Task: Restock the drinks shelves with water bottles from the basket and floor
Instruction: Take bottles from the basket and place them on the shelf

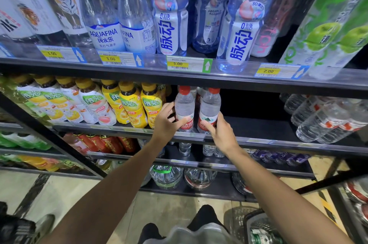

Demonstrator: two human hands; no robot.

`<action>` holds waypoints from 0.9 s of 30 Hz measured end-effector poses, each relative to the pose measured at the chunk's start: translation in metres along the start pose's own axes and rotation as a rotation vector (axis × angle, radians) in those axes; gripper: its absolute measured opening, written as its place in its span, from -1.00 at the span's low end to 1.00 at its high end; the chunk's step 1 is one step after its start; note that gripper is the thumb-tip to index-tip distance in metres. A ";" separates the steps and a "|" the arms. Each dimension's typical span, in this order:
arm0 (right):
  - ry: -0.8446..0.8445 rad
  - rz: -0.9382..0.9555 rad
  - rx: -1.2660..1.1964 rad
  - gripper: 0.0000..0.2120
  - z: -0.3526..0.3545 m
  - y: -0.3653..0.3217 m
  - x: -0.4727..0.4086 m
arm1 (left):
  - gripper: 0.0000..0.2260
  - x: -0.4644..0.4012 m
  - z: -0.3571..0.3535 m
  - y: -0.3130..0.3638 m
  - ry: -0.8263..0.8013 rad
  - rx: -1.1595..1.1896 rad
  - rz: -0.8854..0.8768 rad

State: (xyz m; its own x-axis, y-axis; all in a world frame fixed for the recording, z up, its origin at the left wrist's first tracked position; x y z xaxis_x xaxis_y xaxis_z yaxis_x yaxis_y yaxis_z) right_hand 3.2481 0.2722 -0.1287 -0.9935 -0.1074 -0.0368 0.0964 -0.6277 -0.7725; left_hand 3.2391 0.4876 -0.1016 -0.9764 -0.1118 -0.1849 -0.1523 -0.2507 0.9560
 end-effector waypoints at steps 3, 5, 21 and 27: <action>-0.030 0.007 -0.023 -0.50 0.001 -0.001 -0.001 | -0.47 -0.005 0.000 -0.003 -0.040 -0.057 0.038; -0.062 0.001 -0.068 -0.46 0.002 -0.001 -0.004 | -0.42 -0.006 -0.003 -0.006 -0.102 -0.065 0.083; -0.223 0.030 -0.056 -0.32 -0.005 0.005 -0.038 | -0.31 -0.020 -0.016 -0.022 -0.488 -0.424 0.217; -0.253 0.040 -0.065 -0.40 -0.003 -0.002 -0.043 | -0.30 -0.024 -0.011 -0.021 -0.489 -0.405 0.262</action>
State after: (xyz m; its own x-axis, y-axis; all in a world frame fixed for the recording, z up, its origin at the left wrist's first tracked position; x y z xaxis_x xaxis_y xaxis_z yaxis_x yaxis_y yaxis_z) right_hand 3.2905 0.2806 -0.1276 -0.9416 -0.3258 0.0848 0.1234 -0.5686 -0.8133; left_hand 3.2677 0.4849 -0.1195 -0.9446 0.2053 0.2562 0.0750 -0.6247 0.7773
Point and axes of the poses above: each hand's wrist, its own x-axis away from the middle knuckle, its own z-axis out of the back of the hand, y = z × x, the point moved 4 cm from there along -x, towards the middle knuckle, and after that the axes turned 1 degree about -y, right-handed, at the moved point
